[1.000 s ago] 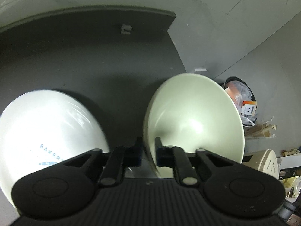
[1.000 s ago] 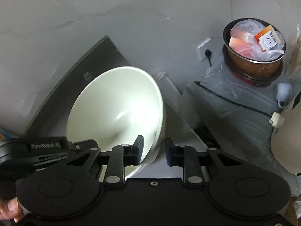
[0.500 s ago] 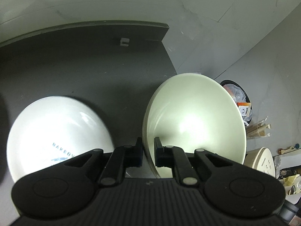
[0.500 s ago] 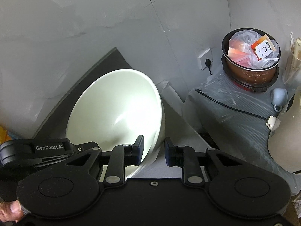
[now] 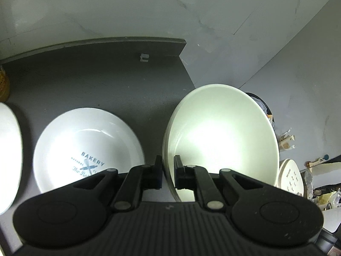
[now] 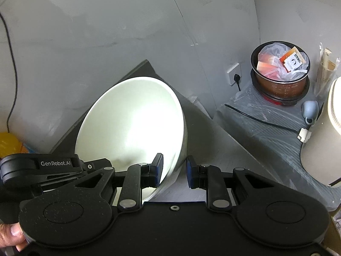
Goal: Organize plates and bowls
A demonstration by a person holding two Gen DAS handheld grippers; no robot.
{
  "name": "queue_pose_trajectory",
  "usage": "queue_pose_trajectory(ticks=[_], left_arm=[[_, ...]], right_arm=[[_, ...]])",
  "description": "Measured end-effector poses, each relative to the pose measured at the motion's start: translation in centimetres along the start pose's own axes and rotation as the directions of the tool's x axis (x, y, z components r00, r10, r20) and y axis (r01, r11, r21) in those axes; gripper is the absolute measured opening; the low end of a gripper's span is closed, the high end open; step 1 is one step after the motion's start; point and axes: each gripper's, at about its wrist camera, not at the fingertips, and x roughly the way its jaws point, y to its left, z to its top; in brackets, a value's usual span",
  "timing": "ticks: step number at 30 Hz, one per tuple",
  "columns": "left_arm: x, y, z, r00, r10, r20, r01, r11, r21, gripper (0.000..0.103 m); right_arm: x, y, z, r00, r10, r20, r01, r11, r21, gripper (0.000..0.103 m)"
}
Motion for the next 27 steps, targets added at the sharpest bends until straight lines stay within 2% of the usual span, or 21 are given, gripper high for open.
queue_pose_trajectory(ticks=[14, 27], left_arm=[[-4.9, 1.4, -2.6, 0.999, -0.037, 0.036, 0.035, 0.998, 0.045, 0.009], [-7.0, 3.8, -6.3, 0.999, -0.052, 0.01, 0.051, 0.996, 0.07, 0.009]], right_arm=[[-4.4, 2.1, -2.9, 1.0, 0.005, 0.029, -0.005, 1.0, -0.018, 0.023], [-6.8, 3.8, -6.6, 1.0, -0.002, 0.021, 0.002, 1.0, -0.019, 0.023]])
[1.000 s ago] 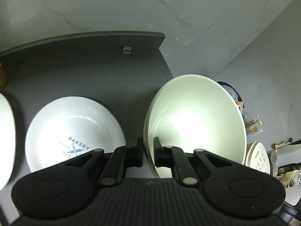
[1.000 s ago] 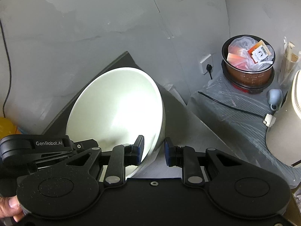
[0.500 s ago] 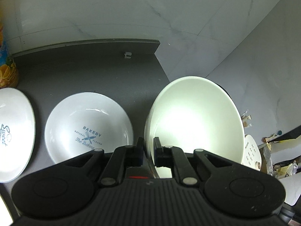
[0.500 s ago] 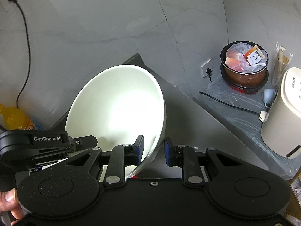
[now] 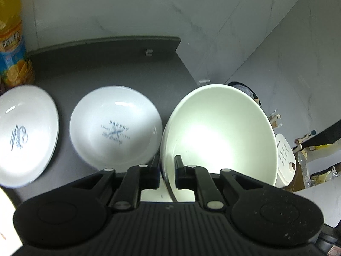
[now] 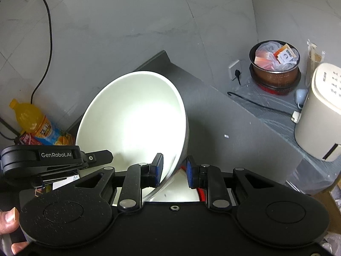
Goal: Organize plates and bowls
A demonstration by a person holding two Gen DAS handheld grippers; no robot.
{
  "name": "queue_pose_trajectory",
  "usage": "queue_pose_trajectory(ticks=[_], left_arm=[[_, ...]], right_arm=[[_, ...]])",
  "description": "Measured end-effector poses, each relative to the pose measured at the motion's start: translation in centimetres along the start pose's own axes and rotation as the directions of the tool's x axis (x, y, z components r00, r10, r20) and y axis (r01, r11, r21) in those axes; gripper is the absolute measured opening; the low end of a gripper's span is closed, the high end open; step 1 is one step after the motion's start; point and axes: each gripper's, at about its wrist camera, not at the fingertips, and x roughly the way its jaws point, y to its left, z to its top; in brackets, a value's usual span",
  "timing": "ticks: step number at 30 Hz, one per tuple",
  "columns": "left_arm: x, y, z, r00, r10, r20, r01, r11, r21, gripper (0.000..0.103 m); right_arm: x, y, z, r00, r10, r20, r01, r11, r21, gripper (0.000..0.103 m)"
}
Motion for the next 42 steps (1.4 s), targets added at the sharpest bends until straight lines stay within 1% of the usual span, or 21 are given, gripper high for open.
queue_pose_trajectory(ticks=[3, 14, 28, 31, 34, 37, 39, 42], left_arm=[[-0.3, 0.4, -0.8, 1.0, -0.008, -0.011, 0.008, 1.0, 0.002, 0.009], [-1.2, 1.6, -2.5, 0.999, 0.008, -0.036, -0.008, 1.0, 0.008, 0.009], [-0.1, 2.8, -4.9, 0.995, 0.018, -0.102, -0.019, 1.0, -0.015, 0.011], [0.0, 3.1, -5.2, 0.994, 0.025, -0.109, -0.027, 1.0, -0.016, 0.012], [0.0, 3.4, -5.5, 0.993, 0.024, -0.119, -0.027, 0.999, -0.023, 0.012], [-0.2, 3.6, -5.6, 0.992, 0.009, -0.124, -0.013, 0.999, -0.03, 0.013], [-0.4, 3.7, -5.6, 0.992, -0.001, -0.123, -0.004, 0.999, -0.038, 0.015], [-1.1, 3.7, -5.6, 0.994, -0.003, -0.11, 0.001, 1.0, -0.02, 0.025]], right_arm=[[-0.5, 0.2, -0.9, 1.0, -0.006, -0.003, 0.006, 1.0, -0.009, 0.023], [-0.8, 0.6, -3.3, 0.999, -0.014, -0.035, 0.013, 1.0, -0.013, 0.023], [-0.4, 0.4, -5.3, 0.994, -0.045, -0.105, 0.042, 0.999, -0.027, 0.023], [-0.4, 0.5, -5.6, 0.993, -0.045, -0.108, 0.042, 0.999, -0.028, 0.025], [-0.4, 0.8, -5.6, 0.993, -0.047, -0.112, 0.043, 0.998, -0.04, 0.028], [-0.7, 1.1, -5.7, 0.991, -0.065, -0.113, 0.06, 0.997, -0.048, 0.031], [-0.7, 1.2, -5.7, 0.99, -0.078, -0.117, 0.072, 0.996, -0.059, 0.032], [-1.2, 1.2, -5.8, 0.992, -0.07, -0.109, 0.064, 0.996, -0.057, 0.035]])
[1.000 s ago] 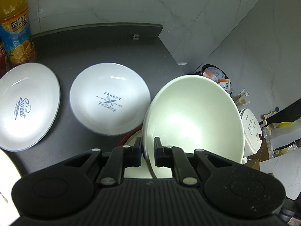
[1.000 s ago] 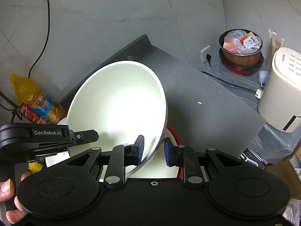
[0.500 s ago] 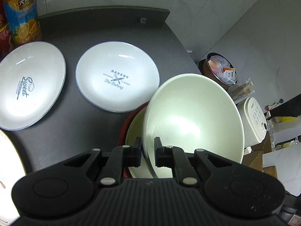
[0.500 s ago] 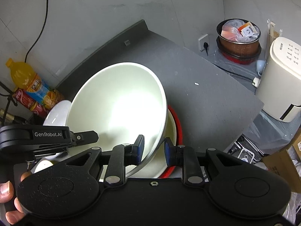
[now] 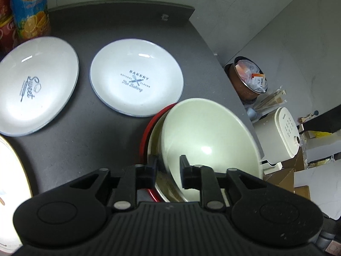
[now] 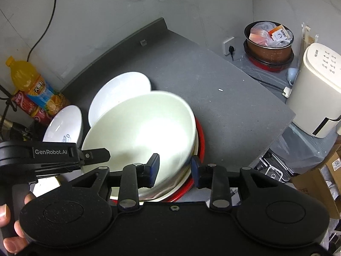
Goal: Organize plates and bowls
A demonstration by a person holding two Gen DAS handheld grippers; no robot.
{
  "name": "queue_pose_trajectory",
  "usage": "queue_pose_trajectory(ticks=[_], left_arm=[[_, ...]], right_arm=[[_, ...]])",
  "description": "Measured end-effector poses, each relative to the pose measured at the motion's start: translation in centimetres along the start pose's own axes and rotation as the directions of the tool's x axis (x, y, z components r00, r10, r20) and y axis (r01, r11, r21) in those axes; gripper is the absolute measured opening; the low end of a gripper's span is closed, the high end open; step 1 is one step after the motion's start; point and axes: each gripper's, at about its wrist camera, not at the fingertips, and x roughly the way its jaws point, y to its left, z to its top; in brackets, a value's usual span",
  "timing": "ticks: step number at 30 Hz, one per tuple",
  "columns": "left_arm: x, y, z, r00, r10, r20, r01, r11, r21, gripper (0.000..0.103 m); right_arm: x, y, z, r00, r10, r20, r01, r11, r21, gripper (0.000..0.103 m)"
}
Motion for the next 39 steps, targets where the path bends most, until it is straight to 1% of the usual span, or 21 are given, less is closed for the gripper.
queue_pose_trajectory(ticks=[1, 2, 3, 4, 8, 11, 16, 21, 22, 24, 25, 26, 28, 30, 32, 35, 39], left_arm=[[-0.3, -0.1, 0.0, 1.0, 0.011, 0.01, -0.011, 1.0, 0.016, 0.031], [-0.7, -0.2, -0.1, 1.0, 0.018, 0.024, -0.019, 0.999, 0.028, 0.035], [-1.1, -0.2, -0.1, 0.999, 0.018, 0.038, -0.02, 0.999, 0.034, 0.037], [-1.4, 0.0, -0.2, 0.999, 0.015, 0.046, -0.016, 0.999, 0.035, 0.04], [-2.6, 0.7, -0.4, 0.998, 0.014, 0.064, -0.016, 1.0, 0.027, 0.046], [-3.5, 1.5, -0.5, 0.997, 0.022, 0.08, -0.024, 1.0, 0.018, 0.051], [-4.5, 3.1, -0.6, 0.995, 0.029, 0.093, -0.029, 1.0, -0.001, 0.052], [-6.1, 4.7, -1.0, 0.994, 0.04, 0.102, -0.038, 0.999, -0.027, 0.052], [-6.5, 5.0, -1.2, 0.994, 0.049, 0.098, -0.045, 0.998, -0.039, 0.054], [-7.4, 5.8, -1.7, 0.992, 0.064, 0.106, -0.058, 0.997, -0.055, 0.06], [-8.0, 6.2, -2.0, 0.99, 0.078, 0.117, -0.071, 0.996, -0.062, 0.065], [-8.5, 6.5, -2.2, 0.988, 0.091, 0.124, -0.083, 0.994, -0.07, 0.068], [-9.5, 7.4, -2.6, 0.985, 0.107, 0.135, -0.096, 0.991, -0.089, 0.072], [-10.5, 8.2, -3.0, 0.982, 0.117, 0.149, -0.102, 0.989, -0.104, 0.073], [-11.4, 8.9, -3.5, 0.977, 0.14, 0.162, -0.12, 0.985, -0.126, 0.076], [-12.4, 9.8, -4.3, 0.971, 0.167, 0.172, -0.142, 0.979, -0.149, 0.078], [-13.3, 11.0, -5.3, 0.966, 0.191, 0.173, -0.16, 0.971, -0.179, 0.079]], right_arm=[[-0.2, 0.0, -0.1, 1.0, -0.001, 0.006, 0.001, 1.0, 0.002, 0.037], [-0.5, -0.1, -0.1, 1.0, -0.003, 0.014, 0.003, 1.0, 0.003, 0.042], [-0.7, -0.1, -0.2, 1.0, -0.008, 0.021, 0.008, 1.0, 0.005, 0.045], [-1.0, -0.2, -0.2, 0.999, -0.015, 0.028, 0.015, 1.0, 0.008, 0.05], [-1.9, 0.2, -0.5, 0.999, -0.019, 0.044, 0.019, 1.0, 0.003, 0.059], [-2.3, 0.7, -0.6, 0.998, -0.006, 0.061, 0.007, 1.0, -0.013, 0.061], [-2.1, 1.4, -1.0, 0.999, -0.011, 0.053, 0.013, 0.999, -0.035, 0.061], [-2.5, 3.1, -1.2, 0.999, 0.001, 0.047, 0.002, 0.998, -0.069, 0.061], [-2.5, 3.4, -1.1, 0.999, 0.007, 0.043, -0.004, 0.997, -0.072, 0.062], [-2.6, 4.2, -1.0, 0.999, 0.037, 0.028, -0.035, 0.997, -0.074, 0.064], [-2.7, 4.6, -0.9, 0.998, 0.054, 0.023, -0.052, 0.996, -0.079, 0.065], [-2.8, 5.2, -0.9, 0.997, 0.071, 0.019, -0.069, 0.993, -0.094, 0.069], [-3.0, 6.3, -0.8, 0.997, 0.08, 0.018, -0.077, 0.989, -0.123, 0.075], [-3.1, 7.4, -0.8, 0.995, 0.098, 0.014, -0.094, 0.983, -0.155, 0.077], [-3.1, 8.4, -0.8, 0.994, 0.114, 0.004, -0.111, 0.977, -0.181, 0.083], [-3.1, 9.7, -0.9, 0.99, 0.142, -0.011, -0.14, 0.964, -0.226, 0.088], [-2.8, 11.3, -1.0, 0.988, 0.155, -0.029, -0.157, 0.947, -0.279, 0.091]])
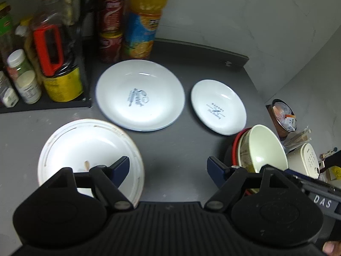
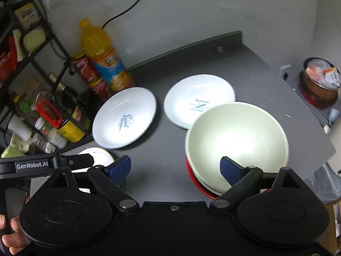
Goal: Organize plates and bowls
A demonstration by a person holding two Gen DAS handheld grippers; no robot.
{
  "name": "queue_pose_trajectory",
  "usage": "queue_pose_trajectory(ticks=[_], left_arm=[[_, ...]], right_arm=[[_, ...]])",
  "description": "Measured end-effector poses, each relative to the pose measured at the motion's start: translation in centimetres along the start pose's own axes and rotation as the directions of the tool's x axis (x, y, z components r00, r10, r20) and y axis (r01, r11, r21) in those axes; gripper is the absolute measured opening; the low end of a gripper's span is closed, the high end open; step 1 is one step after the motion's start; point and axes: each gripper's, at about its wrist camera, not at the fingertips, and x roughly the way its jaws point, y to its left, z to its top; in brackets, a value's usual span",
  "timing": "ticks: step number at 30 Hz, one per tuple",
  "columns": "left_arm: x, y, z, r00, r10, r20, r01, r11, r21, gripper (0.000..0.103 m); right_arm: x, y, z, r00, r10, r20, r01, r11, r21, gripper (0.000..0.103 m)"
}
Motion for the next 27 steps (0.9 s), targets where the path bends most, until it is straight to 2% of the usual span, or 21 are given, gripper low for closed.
queue_pose_trajectory(ticks=[6, 15, 27], left_arm=[[0.2, 1.6, -1.1, 0.998, 0.049, -0.027, -0.05, 0.998, -0.029, 0.079], [0.6, 3.7, -1.8, 0.994, 0.102, -0.036, -0.107, 0.985, -0.137, 0.079], [1.2, 4.9, -1.7, 0.984, 0.171, -0.041, -0.175, 0.936, -0.305, 0.079]], right_arm=[[1.1, 1.5, 0.6, 0.999, 0.027, -0.029, -0.028, 0.998, -0.064, 0.094], [2.9, 3.4, 1.7, 0.994, 0.074, -0.074, -0.087, 0.977, -0.195, 0.099], [6.3, 5.2, 3.7, 0.978, 0.114, -0.174, -0.177, 0.893, -0.413, 0.103]])
